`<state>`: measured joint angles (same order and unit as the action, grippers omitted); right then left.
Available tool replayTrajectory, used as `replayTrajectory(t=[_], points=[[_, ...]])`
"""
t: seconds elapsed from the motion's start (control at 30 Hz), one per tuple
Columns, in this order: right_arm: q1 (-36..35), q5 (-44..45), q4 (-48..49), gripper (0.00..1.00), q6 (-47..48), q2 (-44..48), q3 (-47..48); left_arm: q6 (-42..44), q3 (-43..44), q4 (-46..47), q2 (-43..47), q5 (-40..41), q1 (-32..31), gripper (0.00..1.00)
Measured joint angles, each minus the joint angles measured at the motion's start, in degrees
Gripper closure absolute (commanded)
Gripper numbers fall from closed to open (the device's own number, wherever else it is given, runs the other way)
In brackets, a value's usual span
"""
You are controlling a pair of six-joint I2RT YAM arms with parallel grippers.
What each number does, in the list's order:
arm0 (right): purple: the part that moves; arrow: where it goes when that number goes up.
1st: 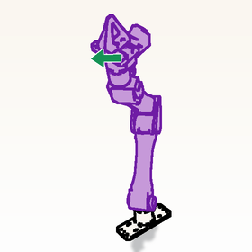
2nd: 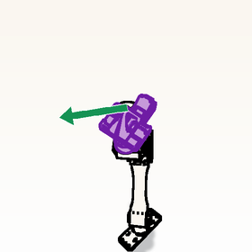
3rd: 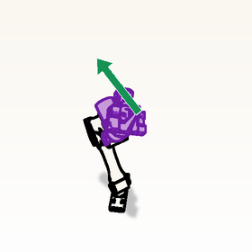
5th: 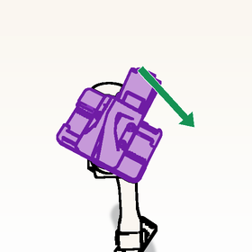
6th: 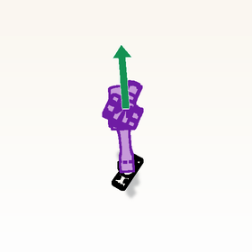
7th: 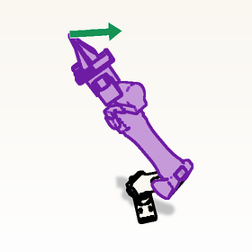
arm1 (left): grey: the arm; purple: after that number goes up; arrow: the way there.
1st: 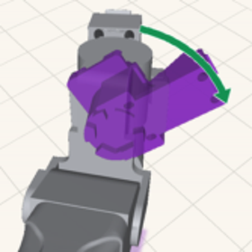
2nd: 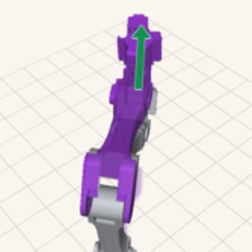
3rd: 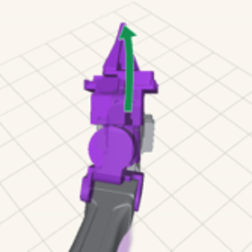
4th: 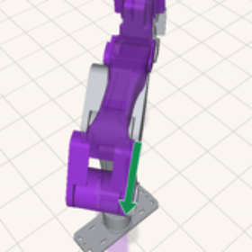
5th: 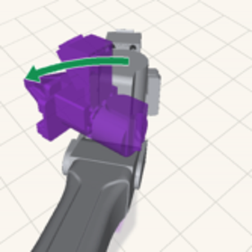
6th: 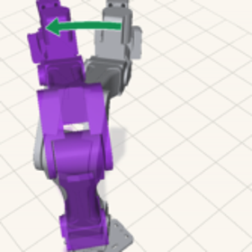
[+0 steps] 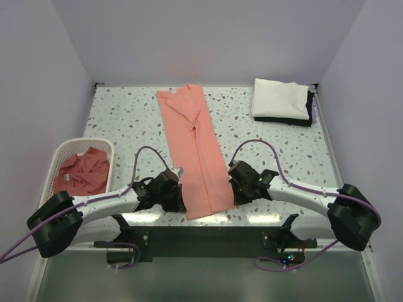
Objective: Fold and stack the t-shirts
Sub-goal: Fold the tshirt
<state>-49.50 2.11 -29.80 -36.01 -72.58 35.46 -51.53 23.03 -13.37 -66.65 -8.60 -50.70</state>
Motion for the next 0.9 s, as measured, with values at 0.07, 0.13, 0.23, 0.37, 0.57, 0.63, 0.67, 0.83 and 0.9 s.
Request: replayTrajectory(t=[0.07, 0.13, 0.23, 0.37, 0.57, 0.63, 0.67, 0.83, 0.9], points=[[0.0, 0.31, -0.52, 0.93, 0.0, 0.7, 0.0, 0.0, 0.0, -0.02, 0.0, -0.02, 0.0, 1.0], [0.0, 0.37, -0.9, 0.94, -0.04, 1.36, 0.0, 0.0, 0.0, -0.04, 0.02, -0.02, 0.0, 1.0], [0.0, 0.35, -1.16, 0.94, -0.22, 2.21, -0.07, -0.02, -0.02, -0.55, 0.33, -0.04, -0.02, 1.0], [0.0, -0.09, -1.03, 0.94, -0.87, 3.28, -0.81, 0.0, -0.11, -2.36, 1.51, 0.0, -0.02, 1.0], [-0.07, -2.1, -0.15, 0.95, -2.56, 4.37, -2.82, 0.09, -0.13, -6.86, 5.03, 0.0, -0.02, 1.0], [-0.48, -3.23, 0.52, 0.95, -3.34, 5.03, -3.54, 0.11, -0.13, -8.33, 6.08, 0.07, -0.02, 1.0], [-0.98, -3.63, 0.92, 0.95, -3.76, 5.31, -3.91, 0.11, -0.13, -9.09, 6.58, 0.07, -0.02, 1.0], [-4.83, -4.74, 2.51, 0.94, -6.58, 5.51, -4.55, 0.11, -0.13, -12.26, 8.28, 0.0, -0.04, 1.0], [-6.01, -4.87, 3.04, 0.87, -7.58, 5.53, -4.76, 0.09, -0.11, -13.31, 8.5, -0.13, -0.07, 0.93]])
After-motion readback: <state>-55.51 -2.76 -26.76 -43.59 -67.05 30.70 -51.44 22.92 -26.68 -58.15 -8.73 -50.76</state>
